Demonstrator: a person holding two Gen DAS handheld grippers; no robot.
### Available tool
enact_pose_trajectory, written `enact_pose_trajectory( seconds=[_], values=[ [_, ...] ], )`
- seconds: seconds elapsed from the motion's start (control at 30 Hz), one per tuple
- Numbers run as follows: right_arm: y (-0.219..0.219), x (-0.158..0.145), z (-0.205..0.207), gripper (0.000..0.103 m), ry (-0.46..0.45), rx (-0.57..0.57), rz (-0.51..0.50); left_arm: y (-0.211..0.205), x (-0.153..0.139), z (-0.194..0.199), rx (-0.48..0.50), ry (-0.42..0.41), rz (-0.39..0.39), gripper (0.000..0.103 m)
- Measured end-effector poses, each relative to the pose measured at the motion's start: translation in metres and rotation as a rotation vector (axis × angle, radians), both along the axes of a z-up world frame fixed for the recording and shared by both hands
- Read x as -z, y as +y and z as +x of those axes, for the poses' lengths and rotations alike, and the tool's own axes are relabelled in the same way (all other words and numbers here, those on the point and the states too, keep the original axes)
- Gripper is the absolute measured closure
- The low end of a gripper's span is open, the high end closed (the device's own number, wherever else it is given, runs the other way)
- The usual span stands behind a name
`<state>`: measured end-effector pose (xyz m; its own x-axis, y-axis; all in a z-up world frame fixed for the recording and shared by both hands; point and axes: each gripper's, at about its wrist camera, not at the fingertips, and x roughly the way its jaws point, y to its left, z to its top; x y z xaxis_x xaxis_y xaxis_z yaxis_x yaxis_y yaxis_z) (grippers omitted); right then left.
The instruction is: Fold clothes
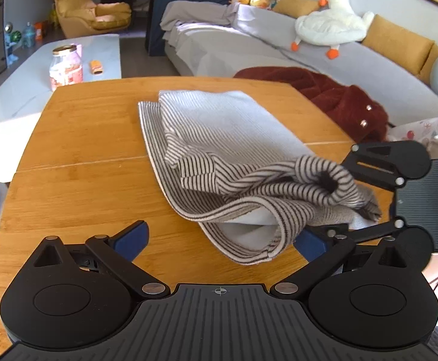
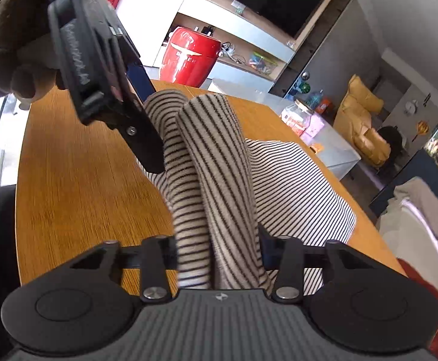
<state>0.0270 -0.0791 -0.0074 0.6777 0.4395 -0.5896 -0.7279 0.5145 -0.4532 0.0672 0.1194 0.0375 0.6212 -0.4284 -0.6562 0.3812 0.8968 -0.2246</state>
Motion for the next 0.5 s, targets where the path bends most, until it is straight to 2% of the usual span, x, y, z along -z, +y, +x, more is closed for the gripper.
enact_pose_trajectory(
  seconds=[0.07, 0.13, 0.23, 0.33, 0.43, 0.5],
  values=[
    [-0.001, -0.004, 0.002, 0.069, 0.021, 0.009, -0.01, 0.016, -0.015, 0.0, 0.0, -0.021, -0.093, 0.0],
    [-0.004, -0.007, 0.002, 0.071, 0.054, 0.007, -0.023, 0.025, -0.027, 0.008, -0.027, -0.055, -0.129, 0.0],
    [-0.005, -0.018, -0.003, 0.073, 0.132, -0.036, -0.046, 0.017, -0.03, 0.038, -0.052, -0.095, -0.082, 0.0],
    [-0.005, -0.035, -0.015, 0.073, 0.207, -0.115, -0.086, -0.003, -0.014, 0.078, -0.041, -0.064, -0.036, 0.0],
    [-0.007, -0.061, -0.026, 0.073, 0.237, -0.202, -0.141, -0.023, 0.01, 0.102, -0.004, -0.037, 0.07, 0.0],
    [-0.01, -0.085, -0.032, 0.073, 0.237, -0.264, -0.181, -0.032, 0.024, 0.105, 0.049, -0.023, 0.137, 0.001]
  ],
)
